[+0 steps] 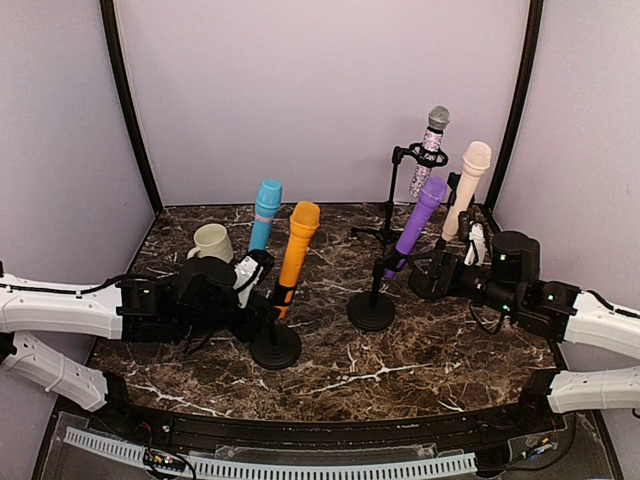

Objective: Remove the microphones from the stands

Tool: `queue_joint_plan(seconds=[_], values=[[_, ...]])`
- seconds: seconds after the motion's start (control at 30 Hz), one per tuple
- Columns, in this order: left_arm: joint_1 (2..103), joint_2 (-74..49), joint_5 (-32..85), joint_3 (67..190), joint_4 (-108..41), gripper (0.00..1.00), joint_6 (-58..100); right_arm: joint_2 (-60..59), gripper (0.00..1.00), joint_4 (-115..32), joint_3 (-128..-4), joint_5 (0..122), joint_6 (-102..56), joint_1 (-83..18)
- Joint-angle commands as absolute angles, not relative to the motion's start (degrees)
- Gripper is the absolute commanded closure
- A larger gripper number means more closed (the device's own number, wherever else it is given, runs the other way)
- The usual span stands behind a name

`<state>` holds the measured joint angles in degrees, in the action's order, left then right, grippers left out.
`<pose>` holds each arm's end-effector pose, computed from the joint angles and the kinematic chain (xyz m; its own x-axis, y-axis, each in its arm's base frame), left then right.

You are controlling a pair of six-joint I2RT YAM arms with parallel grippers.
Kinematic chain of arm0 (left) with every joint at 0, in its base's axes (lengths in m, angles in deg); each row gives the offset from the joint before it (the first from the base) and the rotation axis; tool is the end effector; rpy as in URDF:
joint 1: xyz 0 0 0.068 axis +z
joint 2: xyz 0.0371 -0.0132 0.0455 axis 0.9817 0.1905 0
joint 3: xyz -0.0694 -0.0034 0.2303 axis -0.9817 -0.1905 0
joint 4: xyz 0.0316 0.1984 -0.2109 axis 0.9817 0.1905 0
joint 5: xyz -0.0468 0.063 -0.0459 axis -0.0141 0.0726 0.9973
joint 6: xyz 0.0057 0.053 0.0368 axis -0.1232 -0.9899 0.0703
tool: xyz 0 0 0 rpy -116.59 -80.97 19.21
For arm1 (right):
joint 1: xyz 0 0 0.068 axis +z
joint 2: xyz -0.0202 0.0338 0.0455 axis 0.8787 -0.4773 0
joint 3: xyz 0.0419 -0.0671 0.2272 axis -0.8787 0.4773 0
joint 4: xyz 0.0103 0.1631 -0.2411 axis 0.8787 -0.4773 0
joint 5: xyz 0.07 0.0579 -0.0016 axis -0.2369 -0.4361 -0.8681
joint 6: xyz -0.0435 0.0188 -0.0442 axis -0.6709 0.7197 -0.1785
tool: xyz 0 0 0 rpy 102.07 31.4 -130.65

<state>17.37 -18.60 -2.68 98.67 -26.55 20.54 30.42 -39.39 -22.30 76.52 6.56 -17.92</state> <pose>0.1649 -0.2679 0.1934 -0.3780 0.3200 -0.8687 0.6193 0.7849 0.0196 0.2018 0.1826 0.2265 -0.5165 0.3226 -0.7932 -0.3534 0.7634 0.5406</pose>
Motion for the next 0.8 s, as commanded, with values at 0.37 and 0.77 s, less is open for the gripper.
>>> queue_joint_plan(seconds=[0.37, 0.77], values=[[17.7, -19.7, 2.2, 99.1, -27.9, 0.63, 19.6, 30.9, 0.1, -38.6, -23.8, 77.8, 6.4, -17.3], [16.9, -19.1, 11.2, 99.9, -31.2, 0.94, 16.9, 33.7, 0.1, -44.8, -28.6, 71.2, 4.8, -17.3]])
